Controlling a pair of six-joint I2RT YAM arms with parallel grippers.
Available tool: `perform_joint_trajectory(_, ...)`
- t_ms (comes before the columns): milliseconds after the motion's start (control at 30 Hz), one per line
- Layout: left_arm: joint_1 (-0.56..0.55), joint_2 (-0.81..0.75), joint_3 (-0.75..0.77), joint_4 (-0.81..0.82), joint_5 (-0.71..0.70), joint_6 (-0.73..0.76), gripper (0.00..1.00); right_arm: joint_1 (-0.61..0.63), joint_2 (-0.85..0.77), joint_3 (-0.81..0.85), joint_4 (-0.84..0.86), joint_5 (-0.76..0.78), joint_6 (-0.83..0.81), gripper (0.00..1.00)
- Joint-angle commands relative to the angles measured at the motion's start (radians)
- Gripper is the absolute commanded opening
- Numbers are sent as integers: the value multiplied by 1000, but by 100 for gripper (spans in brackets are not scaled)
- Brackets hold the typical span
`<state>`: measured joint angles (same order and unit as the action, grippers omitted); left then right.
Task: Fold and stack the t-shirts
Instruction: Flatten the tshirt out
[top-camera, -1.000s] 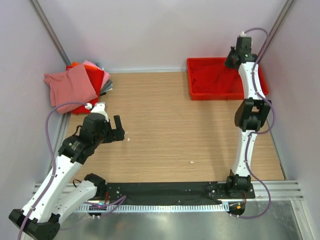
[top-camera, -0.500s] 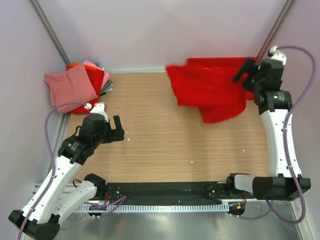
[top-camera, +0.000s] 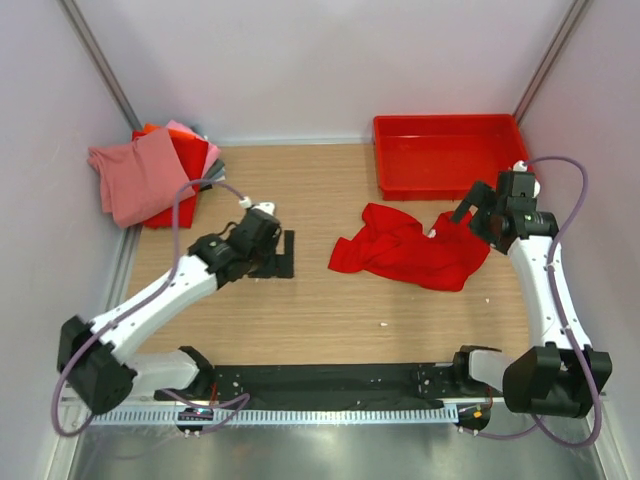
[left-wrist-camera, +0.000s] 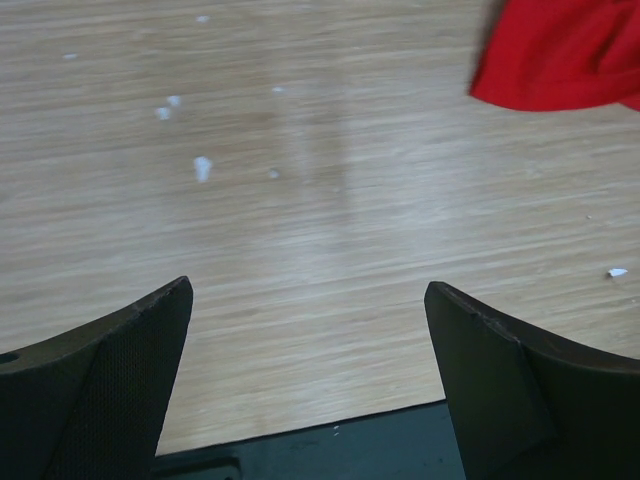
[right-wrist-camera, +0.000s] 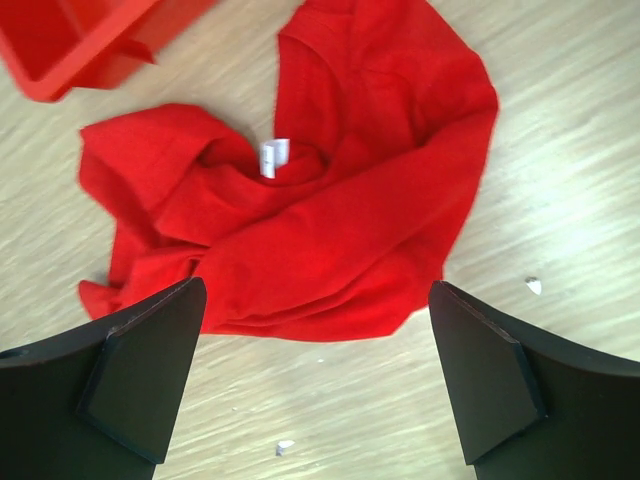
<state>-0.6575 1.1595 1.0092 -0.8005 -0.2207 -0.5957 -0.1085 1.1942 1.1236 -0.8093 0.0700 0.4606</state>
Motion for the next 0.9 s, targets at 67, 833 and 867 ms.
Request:
perform_joint_trajectory(67, -100, 245, 29, 260, 67, -85, 98, 6, -65, -93, 70, -120, 18, 100)
perform_joint_trajectory(833, -100, 767, 147, 662, 286, -210, 26, 10, -120, -171, 81, -245, -20, 100)
perform_joint_trajectory(867, -100, 761, 143, 666, 293, -210, 18, 10, -117, -173, 82, -245, -20, 100)
